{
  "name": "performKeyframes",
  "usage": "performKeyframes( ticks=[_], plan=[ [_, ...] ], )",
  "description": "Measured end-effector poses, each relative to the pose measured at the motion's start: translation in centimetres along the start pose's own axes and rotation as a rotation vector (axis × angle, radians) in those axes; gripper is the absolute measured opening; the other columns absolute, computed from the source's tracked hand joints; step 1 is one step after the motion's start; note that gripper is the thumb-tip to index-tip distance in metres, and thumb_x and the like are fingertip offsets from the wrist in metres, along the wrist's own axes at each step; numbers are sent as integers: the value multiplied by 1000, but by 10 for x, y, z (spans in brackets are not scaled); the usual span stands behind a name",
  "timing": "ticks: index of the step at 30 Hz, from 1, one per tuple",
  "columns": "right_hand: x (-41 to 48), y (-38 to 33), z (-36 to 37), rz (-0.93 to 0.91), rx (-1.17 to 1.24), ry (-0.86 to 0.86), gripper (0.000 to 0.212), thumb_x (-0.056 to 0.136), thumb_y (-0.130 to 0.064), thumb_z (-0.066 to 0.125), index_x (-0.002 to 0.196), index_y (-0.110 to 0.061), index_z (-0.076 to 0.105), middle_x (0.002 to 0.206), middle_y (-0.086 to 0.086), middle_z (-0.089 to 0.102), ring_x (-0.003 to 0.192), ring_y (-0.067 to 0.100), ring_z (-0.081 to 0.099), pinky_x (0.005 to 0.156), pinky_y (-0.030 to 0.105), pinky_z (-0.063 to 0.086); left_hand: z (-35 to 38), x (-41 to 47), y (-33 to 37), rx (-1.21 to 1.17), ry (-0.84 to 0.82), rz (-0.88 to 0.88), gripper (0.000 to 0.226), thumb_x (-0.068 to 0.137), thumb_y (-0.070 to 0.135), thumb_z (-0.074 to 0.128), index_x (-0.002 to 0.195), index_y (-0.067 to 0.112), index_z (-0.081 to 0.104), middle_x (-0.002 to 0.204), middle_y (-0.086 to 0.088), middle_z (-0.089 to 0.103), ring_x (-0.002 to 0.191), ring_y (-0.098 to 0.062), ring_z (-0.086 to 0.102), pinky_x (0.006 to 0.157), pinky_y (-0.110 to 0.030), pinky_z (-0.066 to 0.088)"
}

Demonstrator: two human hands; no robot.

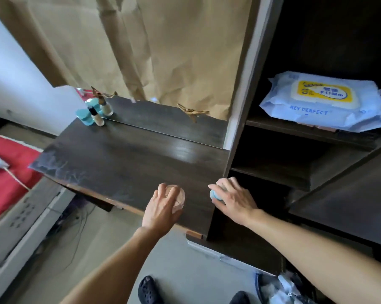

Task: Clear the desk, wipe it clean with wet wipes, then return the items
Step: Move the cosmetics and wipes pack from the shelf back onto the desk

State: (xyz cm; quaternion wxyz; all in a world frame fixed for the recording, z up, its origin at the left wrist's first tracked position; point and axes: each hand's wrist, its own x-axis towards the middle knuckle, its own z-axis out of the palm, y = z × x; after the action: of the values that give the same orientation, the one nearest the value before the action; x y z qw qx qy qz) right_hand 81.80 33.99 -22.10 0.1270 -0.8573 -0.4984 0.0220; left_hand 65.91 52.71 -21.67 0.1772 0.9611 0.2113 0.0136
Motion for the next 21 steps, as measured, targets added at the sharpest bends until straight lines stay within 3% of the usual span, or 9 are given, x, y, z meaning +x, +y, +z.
performKeyframes(
  ticks=[3, 10, 13, 16, 21],
  plan=[
    [38, -42, 11, -62, -54, -23, 45, 74, -36, 73, 114, -25, 56, 103, 0, 55, 92, 24, 53, 46, 33, 50, -24, -11, -51, -3, 25, -27, 54, 77, 34, 70, 123, 27, 42, 121, -10, 44, 92, -33, 55, 76, -42, 52],
    [125, -135, 43, 9, -30, -65, 38, 81, -39, 62, 117, -30, 54, 110, -4, 53, 98, 23, 51, 55, 34, 52, -82, -15, -168, 54, 12, -50, 54, 78, 38, 64, 126, 29, 39, 126, -6, 40, 100, -30, 52, 85, -39, 48],
    [157, -164, 50, 38, -21, -56, 36, 83, -40, 59, 117, -31, 54, 111, -4, 53, 98, 23, 51, 53, 33, 51, -97, -4, -210, 77, 5, -61, 54, 78, 36, 64, 126, 27, 42, 125, -7, 41, 99, -31, 52, 86, -39, 47],
    [185, -179, 59, 46, -9, -62, 37, 82, -40, 61, 117, -30, 55, 110, -4, 54, 96, 22, 52, 50, 32, 50, -103, 17, -241, 103, -21, -53, 57, 78, 38, 64, 129, 27, 42, 127, -7, 40, 101, -30, 51, 87, -38, 46],
    [236, -171, 79, 92, 33, -117, 48, 83, -39, 61, 128, -27, 50, 117, -5, 50, 104, 21, 49, 61, 36, 52, -103, 66, -273, 78, -59, -65, 49, 81, 37, 60, 126, 27, 44, 123, -4, 40, 101, -30, 51, 84, -36, 46]
  ],
)
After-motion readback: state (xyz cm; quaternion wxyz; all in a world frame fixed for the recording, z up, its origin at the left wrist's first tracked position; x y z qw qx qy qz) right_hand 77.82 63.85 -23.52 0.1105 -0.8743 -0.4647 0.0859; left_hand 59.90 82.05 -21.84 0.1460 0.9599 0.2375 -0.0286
